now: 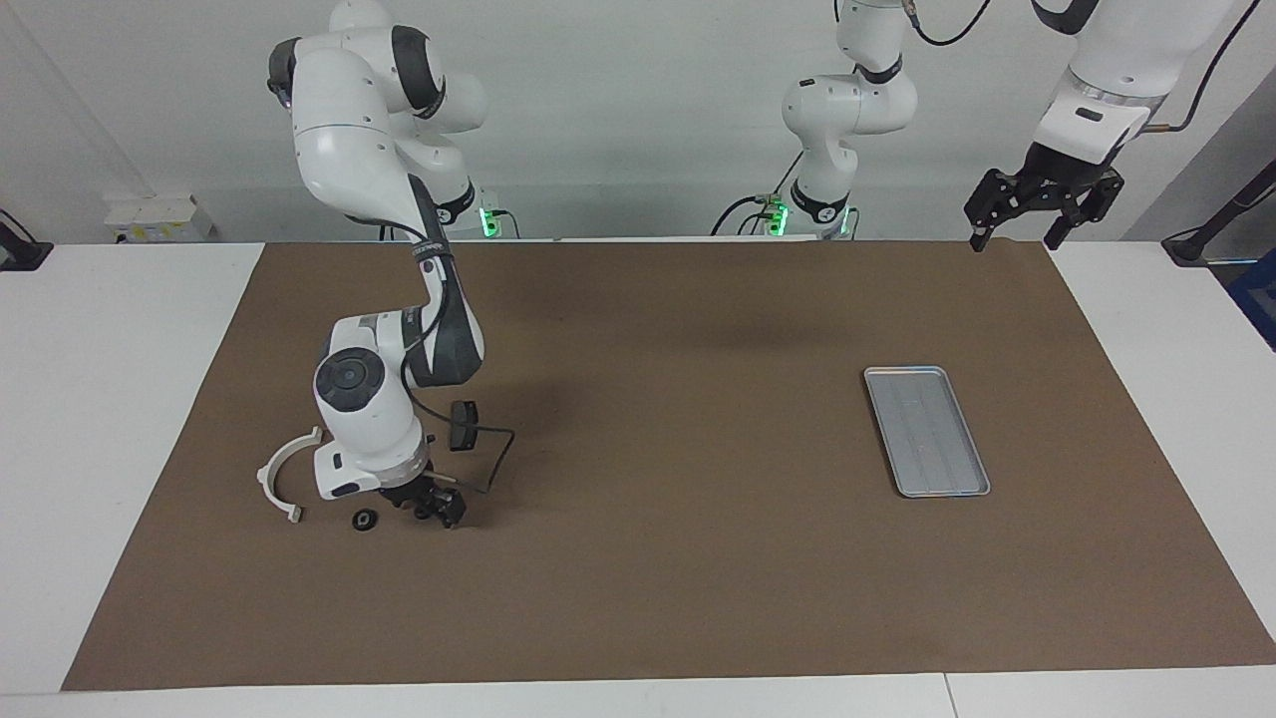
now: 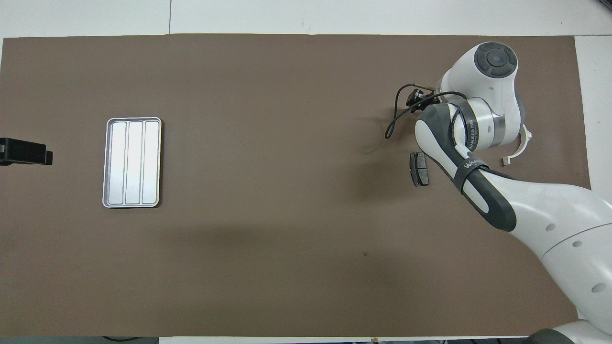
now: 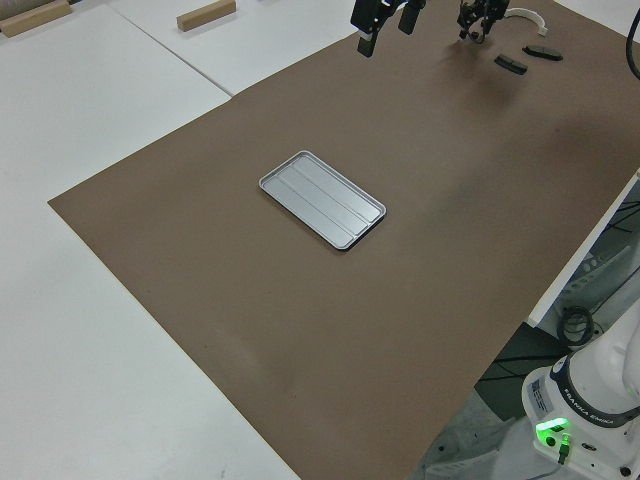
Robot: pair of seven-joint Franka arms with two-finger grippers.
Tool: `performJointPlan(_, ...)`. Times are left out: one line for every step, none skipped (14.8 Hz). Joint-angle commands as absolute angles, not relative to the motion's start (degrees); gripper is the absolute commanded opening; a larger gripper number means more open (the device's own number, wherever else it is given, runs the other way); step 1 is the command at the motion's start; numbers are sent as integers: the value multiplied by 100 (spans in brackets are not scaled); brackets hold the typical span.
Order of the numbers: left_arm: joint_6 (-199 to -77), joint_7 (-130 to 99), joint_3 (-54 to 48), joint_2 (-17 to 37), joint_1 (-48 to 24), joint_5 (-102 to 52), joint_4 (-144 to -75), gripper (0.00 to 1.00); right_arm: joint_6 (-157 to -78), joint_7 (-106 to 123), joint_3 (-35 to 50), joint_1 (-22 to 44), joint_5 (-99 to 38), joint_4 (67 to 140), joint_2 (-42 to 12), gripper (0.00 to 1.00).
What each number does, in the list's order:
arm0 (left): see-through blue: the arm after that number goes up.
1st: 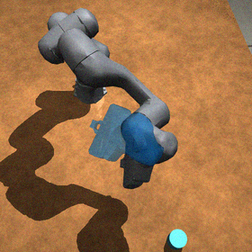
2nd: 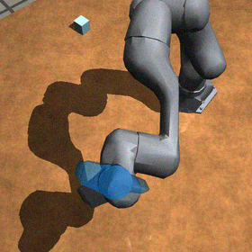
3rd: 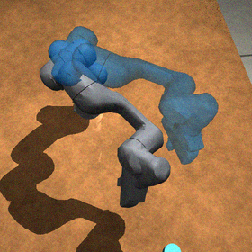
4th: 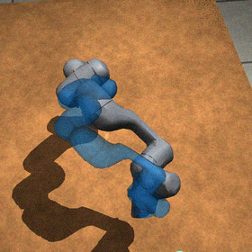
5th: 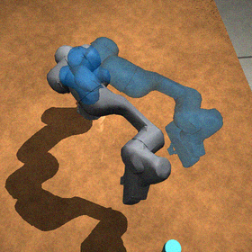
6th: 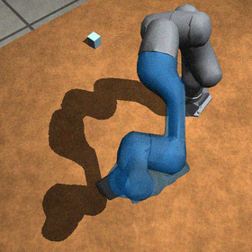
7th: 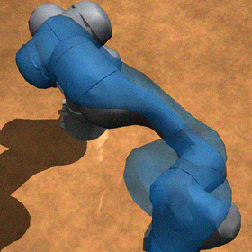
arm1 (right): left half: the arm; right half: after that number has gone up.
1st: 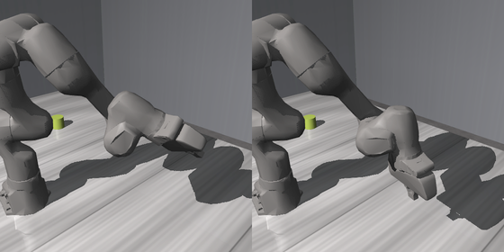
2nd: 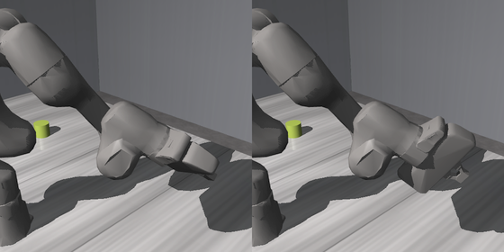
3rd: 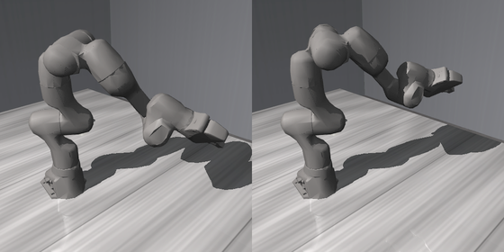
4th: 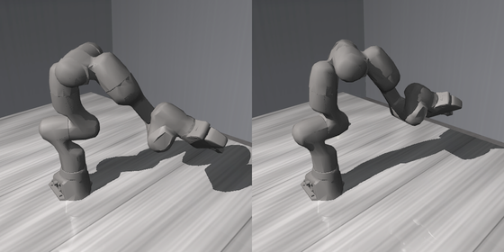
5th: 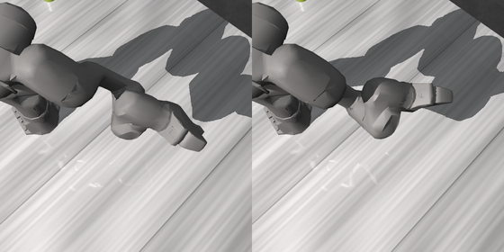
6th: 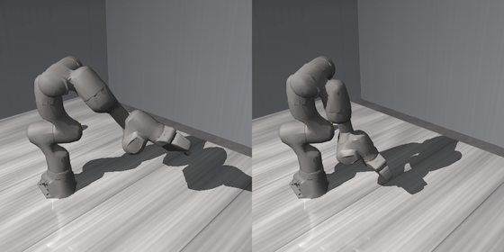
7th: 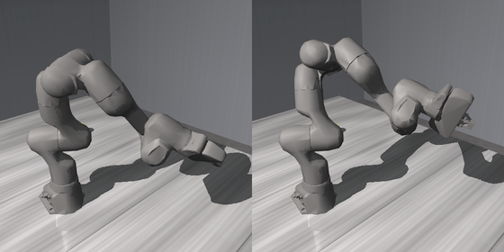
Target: Pick bearing gear from pile to tray
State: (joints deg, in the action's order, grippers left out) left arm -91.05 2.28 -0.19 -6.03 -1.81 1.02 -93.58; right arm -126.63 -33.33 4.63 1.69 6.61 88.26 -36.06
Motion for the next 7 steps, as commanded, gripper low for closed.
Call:
performJointPlan(-9079,272,-62,-809,-114,26,-9571,100,-12727,-3480,527,70,677,8842,-3639,87)
performJointPlan(-9079,272,-62,-809,-114,26,-9571,100,-12692,-3498,536,79,616,8842,-3639,86)
performJointPlan(-9079,272,-62,-809,-114,26,-9571,100,-12683,-3542,527,79,537,8859,-3639,86)
performJointPlan(-9079,272,-62,-809,-114,26,-9571,100,-12674,-3551,527,79,510,8868,-3639,85)
performJointPlan(-9079,272,-62,-809,-114,26,-9571,100,-12674,-3568,527,79,501,8877,-3630,82)
performJointPlan(-9079,272,-62,-809,-114,26,-9571,100,-12683,-3560,536,79,501,8894,-3630,76)
performJointPlan(-9079,272,-62,-809,-114,26,-9571,100,-12683,-3560,536,79,501,8912,-3621,73)
